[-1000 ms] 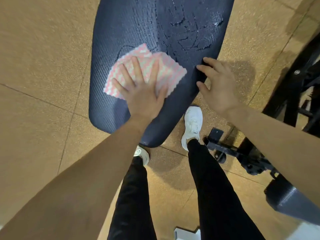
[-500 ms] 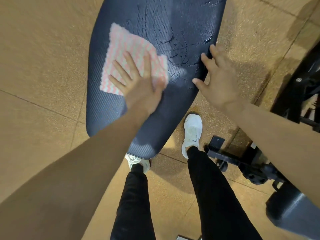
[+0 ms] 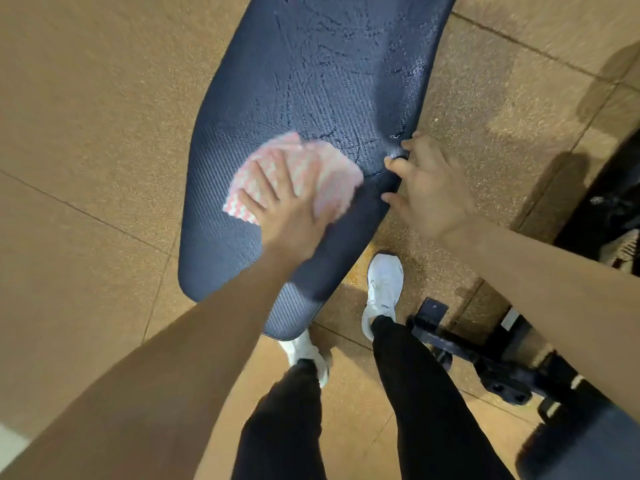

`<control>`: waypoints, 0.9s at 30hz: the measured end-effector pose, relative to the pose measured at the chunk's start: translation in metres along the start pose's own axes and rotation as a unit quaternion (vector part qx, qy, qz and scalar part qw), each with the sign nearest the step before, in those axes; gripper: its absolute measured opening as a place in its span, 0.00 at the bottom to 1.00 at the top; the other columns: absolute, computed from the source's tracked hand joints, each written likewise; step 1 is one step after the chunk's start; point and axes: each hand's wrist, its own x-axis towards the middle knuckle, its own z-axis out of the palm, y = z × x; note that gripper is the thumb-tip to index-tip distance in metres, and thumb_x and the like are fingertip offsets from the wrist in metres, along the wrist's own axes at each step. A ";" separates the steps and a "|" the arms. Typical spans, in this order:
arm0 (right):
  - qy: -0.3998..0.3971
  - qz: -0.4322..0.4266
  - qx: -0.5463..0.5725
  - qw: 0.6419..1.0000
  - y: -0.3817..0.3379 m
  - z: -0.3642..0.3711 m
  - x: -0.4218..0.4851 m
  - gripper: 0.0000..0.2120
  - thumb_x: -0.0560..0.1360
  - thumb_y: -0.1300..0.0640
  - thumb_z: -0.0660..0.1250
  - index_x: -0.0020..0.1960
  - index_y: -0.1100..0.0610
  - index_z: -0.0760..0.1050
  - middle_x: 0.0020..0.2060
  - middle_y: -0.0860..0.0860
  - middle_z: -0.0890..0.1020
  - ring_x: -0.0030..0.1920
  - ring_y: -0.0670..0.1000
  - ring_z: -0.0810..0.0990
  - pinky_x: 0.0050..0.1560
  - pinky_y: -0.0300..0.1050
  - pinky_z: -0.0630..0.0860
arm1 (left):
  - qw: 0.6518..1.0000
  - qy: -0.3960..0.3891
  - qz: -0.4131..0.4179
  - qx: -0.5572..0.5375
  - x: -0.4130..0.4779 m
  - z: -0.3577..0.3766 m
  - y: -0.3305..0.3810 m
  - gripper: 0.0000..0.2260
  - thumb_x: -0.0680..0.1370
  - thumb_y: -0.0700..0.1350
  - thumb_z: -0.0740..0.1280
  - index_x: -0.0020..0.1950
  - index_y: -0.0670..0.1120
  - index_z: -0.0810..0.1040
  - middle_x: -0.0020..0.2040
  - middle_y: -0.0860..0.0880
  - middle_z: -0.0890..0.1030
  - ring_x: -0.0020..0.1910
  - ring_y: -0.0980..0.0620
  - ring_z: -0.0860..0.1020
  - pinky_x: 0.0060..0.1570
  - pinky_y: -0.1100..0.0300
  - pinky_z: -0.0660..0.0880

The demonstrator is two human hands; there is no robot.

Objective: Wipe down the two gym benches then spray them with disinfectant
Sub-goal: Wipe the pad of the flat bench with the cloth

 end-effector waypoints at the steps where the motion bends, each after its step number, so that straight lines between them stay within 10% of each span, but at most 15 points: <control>1: 0.000 -0.012 -0.016 1.000 0.000 0.000 0.000 0.24 0.70 0.54 0.78 0.63 0.61 0.78 0.68 0.63 0.72 0.74 0.65 0.66 0.72 0.64 0.64 | 0.999 0.002 -0.044 -0.018 0.016 -0.008 -0.009 0.35 0.78 0.69 0.43 0.83 0.59 0.45 0.83 0.37 0.43 0.79 0.24 0.42 0.68 0.18 0.45; 11: -0.033 -0.022 -0.009 0.999 0.001 0.002 0.004 0.25 0.76 0.51 0.73 0.70 0.60 0.75 0.77 0.62 0.65 0.80 0.63 0.58 0.78 0.60 0.60 | 0.990 0.071 -0.113 -0.044 0.103 -0.047 -0.055 0.36 0.80 0.69 0.42 0.84 0.53 0.45 0.83 0.36 0.46 0.80 0.26 0.45 0.71 0.21 0.47; 20: 0.024 -0.043 0.084 0.995 0.021 -0.003 0.019 0.10 0.75 0.64 0.74 0.56 0.62 0.83 0.62 0.61 0.80 0.66 0.65 0.76 0.67 0.59 0.74 | 0.991 0.069 0.111 -0.022 0.042 -0.016 0.042 0.31 0.84 0.64 0.48 0.84 0.54 0.48 0.83 0.34 0.47 0.80 0.27 0.46 0.73 0.25 0.46; 27: 0.059 0.036 0.077 0.995 0.049 -0.040 0.057 0.18 0.79 0.62 0.68 0.69 0.58 0.75 0.71 0.58 0.74 0.70 0.59 0.72 0.72 0.48 0.66 | 0.980 0.041 0.196 0.002 0.014 -0.006 0.073 0.33 0.84 0.65 0.48 0.84 0.53 0.44 0.83 0.36 0.41 0.81 0.30 0.40 0.74 0.26 0.43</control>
